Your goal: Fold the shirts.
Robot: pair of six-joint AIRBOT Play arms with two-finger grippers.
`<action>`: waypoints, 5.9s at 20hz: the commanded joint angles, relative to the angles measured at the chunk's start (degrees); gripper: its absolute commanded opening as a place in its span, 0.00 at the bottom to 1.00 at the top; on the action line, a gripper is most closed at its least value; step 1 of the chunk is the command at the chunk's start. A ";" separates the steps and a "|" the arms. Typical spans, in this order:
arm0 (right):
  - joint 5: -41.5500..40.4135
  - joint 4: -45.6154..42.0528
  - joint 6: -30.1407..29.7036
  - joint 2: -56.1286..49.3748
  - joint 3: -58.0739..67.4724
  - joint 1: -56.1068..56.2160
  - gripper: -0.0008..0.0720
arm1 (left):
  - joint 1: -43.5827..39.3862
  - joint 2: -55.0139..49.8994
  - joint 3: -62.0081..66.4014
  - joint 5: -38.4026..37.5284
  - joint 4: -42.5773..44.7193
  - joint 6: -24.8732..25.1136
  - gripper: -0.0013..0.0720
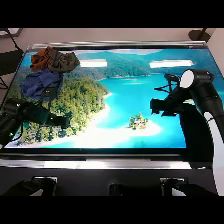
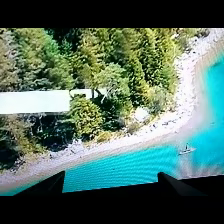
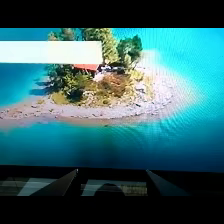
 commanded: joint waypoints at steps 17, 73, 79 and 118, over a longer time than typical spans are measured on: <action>-4.68 0.02 0.28 -0.02 0.02 0.07 0.71 | 0.00 -0.02 -0.07 -2.01 -0.24 -0.02 1.00; -20.83 -5.86 -3.26 16.92 1.33 0.07 0.69 | 19.02 7.98 17.35 -29.55 -46.47 29.09 0.05; -12.35 -5.84 -3.19 29.27 1.31 0.07 0.69 | -0.87 15.10 7.39 -37.68 -46.47 19.50 0.05; -10.25 26.95 -15.78 -16.11 -12.04 0.20 0.94 | 3.69 -23.23 -8.94 -19.12 -42.77 10.51 0.24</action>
